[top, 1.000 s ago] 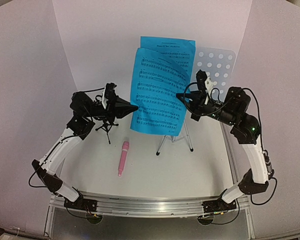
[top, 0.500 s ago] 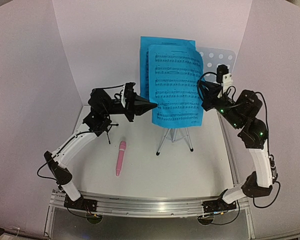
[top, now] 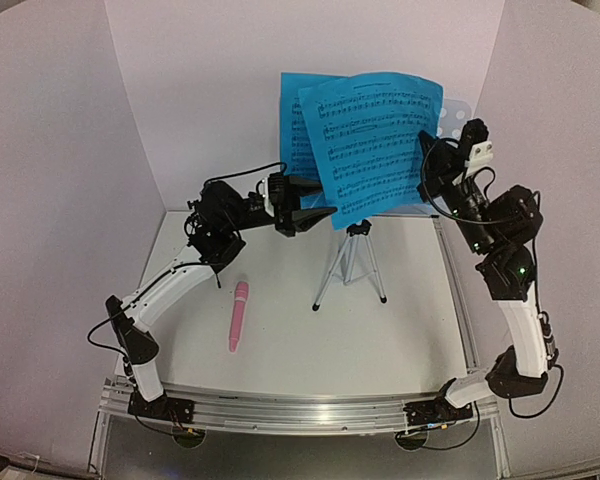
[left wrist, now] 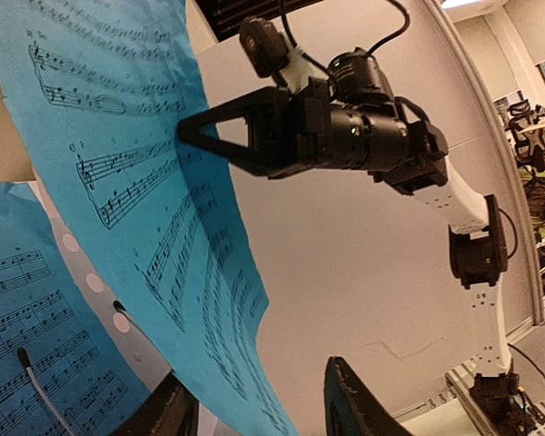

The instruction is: Set up the instrument practice props

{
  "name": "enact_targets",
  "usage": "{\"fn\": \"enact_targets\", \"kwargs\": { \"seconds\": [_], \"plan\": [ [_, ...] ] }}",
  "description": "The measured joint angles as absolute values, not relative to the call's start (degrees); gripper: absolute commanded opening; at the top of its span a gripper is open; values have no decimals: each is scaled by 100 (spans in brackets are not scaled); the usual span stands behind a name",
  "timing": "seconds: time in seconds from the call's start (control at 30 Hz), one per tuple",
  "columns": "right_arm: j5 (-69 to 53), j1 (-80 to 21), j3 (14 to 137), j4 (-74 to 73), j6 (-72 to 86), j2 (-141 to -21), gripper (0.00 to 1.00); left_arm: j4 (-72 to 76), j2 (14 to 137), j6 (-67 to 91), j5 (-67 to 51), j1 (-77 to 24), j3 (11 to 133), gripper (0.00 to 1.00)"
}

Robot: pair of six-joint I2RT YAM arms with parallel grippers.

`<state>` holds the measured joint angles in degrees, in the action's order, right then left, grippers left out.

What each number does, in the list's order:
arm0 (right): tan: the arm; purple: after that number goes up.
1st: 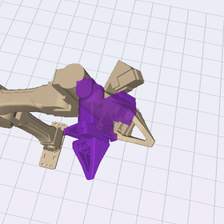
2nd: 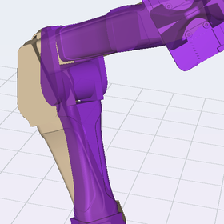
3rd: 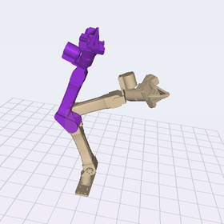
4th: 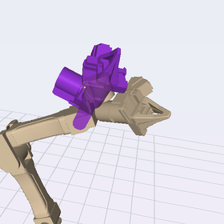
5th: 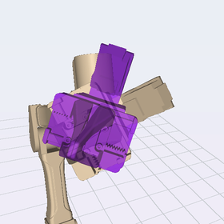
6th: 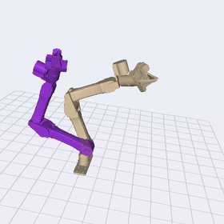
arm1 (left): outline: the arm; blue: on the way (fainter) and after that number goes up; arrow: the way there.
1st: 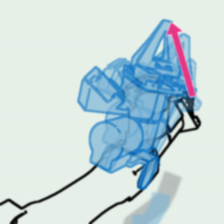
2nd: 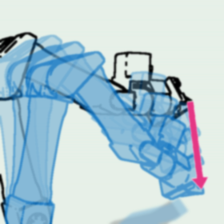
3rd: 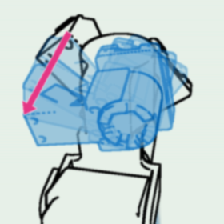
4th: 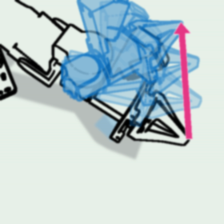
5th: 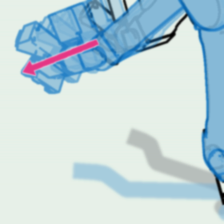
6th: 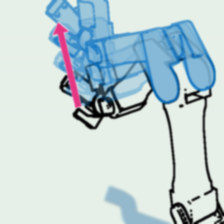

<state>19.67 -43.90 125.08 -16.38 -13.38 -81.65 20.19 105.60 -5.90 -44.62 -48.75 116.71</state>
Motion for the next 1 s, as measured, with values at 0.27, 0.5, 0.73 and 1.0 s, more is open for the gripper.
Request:
{"fn": "enact_targets", "kwargs": {
  "seconds": [0.27,0.5,0.73,1.0],
  "plan": [
    [2315,-4390,12943,-639,-2011,-8322,0,2307,10722,-792,-4177,-4998,11691,59],
    [2269,-4390,13436,109,-2454,-8661,0,2454,10722,-904,-4178,-5133,11690,60],
    [2031,-4390,13802,717,-2820,-9173,0,2460,10722,-1090,-4163,-5172,11690,66],
    [1908,-4390,13923,1074,-3078,-9565,0,2571,10906,-1436,-3868,-5180,11761,76]
  ]
}}
